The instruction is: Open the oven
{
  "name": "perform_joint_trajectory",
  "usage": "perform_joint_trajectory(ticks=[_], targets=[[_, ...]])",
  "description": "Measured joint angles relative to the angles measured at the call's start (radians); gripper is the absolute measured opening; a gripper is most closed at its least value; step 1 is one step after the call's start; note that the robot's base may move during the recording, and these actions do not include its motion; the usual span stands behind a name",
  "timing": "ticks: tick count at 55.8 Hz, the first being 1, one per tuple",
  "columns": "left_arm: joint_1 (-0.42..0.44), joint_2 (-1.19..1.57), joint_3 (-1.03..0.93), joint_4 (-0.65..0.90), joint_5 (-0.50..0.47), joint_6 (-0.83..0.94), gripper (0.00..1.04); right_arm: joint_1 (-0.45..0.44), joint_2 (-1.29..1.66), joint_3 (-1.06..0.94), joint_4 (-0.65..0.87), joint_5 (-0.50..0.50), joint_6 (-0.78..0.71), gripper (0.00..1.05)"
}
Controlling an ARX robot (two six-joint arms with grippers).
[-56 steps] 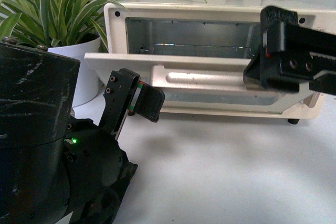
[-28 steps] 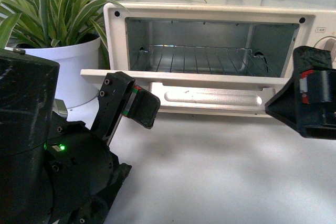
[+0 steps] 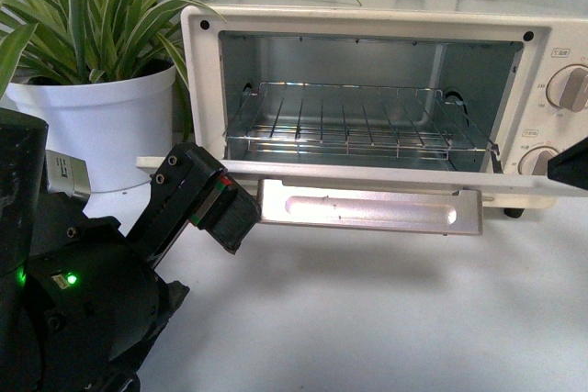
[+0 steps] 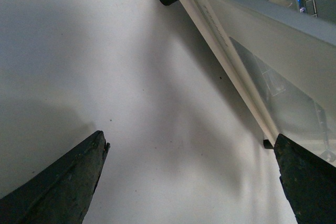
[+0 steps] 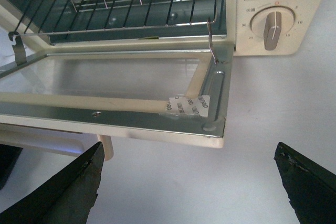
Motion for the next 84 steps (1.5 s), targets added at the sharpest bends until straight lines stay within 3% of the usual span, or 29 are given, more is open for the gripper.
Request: perform_joint_trajectory(ticks=[34,84], targets=[[0.002,-0.126,-0.037,-0.204,-0.029,0.079,0.98,-0.002,-0.064,-0.107,-0.013,-0.011,-0.031,0.95],[-0.071,-0.225,-0.100,-0.277,-0.043,0.090,0.98,-0.043,-0.131,-0.190,-0.042,-0.055,-0.060,0.95]])
